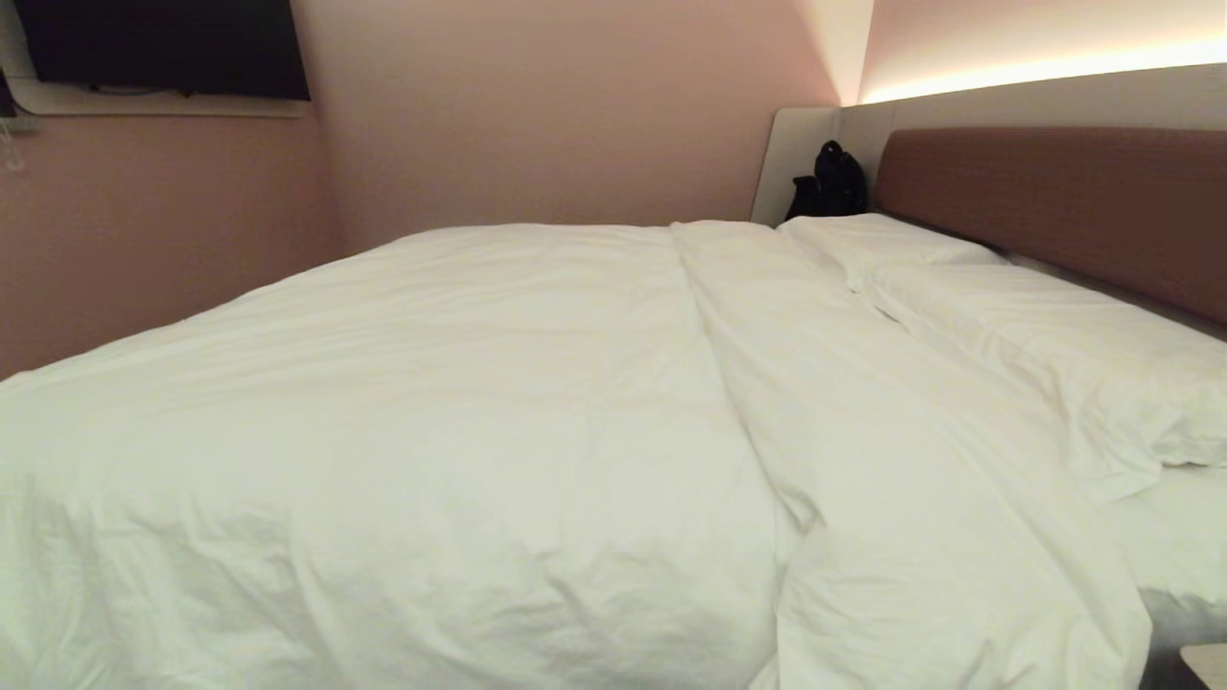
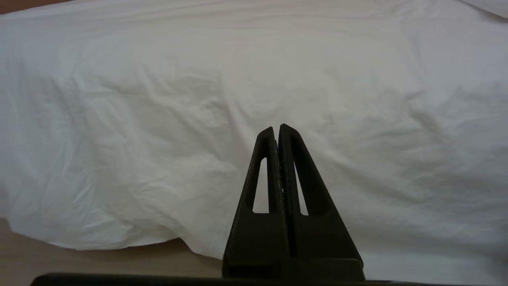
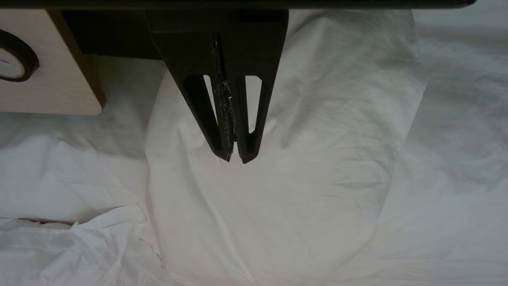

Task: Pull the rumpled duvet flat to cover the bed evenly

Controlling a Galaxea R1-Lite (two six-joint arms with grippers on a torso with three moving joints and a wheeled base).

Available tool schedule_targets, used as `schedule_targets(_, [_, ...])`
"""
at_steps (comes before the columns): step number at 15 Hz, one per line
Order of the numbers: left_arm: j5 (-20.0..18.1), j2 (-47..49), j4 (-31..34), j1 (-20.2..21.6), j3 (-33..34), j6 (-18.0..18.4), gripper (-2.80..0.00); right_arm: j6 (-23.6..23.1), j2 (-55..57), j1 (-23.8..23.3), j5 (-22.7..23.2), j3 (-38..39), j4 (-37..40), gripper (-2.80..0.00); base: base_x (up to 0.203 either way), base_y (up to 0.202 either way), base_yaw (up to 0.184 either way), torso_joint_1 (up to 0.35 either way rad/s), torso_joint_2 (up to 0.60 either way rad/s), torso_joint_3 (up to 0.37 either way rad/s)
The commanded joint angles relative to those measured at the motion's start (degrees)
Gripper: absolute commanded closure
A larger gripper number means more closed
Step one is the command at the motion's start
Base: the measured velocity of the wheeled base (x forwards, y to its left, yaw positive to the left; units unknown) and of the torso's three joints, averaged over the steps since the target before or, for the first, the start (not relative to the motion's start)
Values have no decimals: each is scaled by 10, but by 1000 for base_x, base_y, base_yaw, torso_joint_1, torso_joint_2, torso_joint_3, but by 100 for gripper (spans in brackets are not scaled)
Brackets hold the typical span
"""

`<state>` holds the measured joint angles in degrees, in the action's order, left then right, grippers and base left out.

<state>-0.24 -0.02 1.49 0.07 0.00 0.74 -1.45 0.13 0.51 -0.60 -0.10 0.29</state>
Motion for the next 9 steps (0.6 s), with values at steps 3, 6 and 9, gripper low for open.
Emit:
schedule_targets(3, [0,0,0,0,0,0,0,0,0,0,0,0,0,0,-182,0,-1,1,2,2])
schedule_targets(6, [0,0,0,0,0,0,0,0,0,0,0,0,-1,0,-192,0,1,4,3,4])
schedule_targets(9, [0,0,1,0,0,0,0,0,0,0,-1,1,-1,0,-192,0,0,1,1,4])
